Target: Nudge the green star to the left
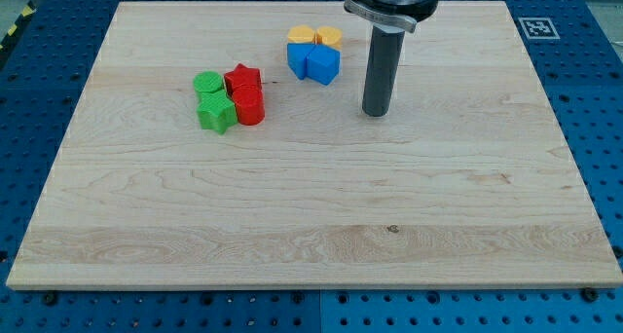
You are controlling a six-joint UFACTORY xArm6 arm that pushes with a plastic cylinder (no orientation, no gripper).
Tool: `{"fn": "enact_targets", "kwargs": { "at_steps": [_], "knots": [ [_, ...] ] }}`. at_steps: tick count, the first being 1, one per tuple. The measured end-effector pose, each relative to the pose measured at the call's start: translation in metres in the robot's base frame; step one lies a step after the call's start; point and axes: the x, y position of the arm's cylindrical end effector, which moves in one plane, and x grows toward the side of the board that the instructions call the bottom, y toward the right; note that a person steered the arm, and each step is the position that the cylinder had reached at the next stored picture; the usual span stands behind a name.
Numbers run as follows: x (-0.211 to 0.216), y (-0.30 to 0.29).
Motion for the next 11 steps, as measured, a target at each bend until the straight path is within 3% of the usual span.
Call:
{"fn": "enact_targets", "kwargs": {
  "at_steps": [3, 8, 11],
  "knots": [
    [0.071, -0.093],
    [0.072, -0.142],
    [0.013, -0.257]
  ]
}}
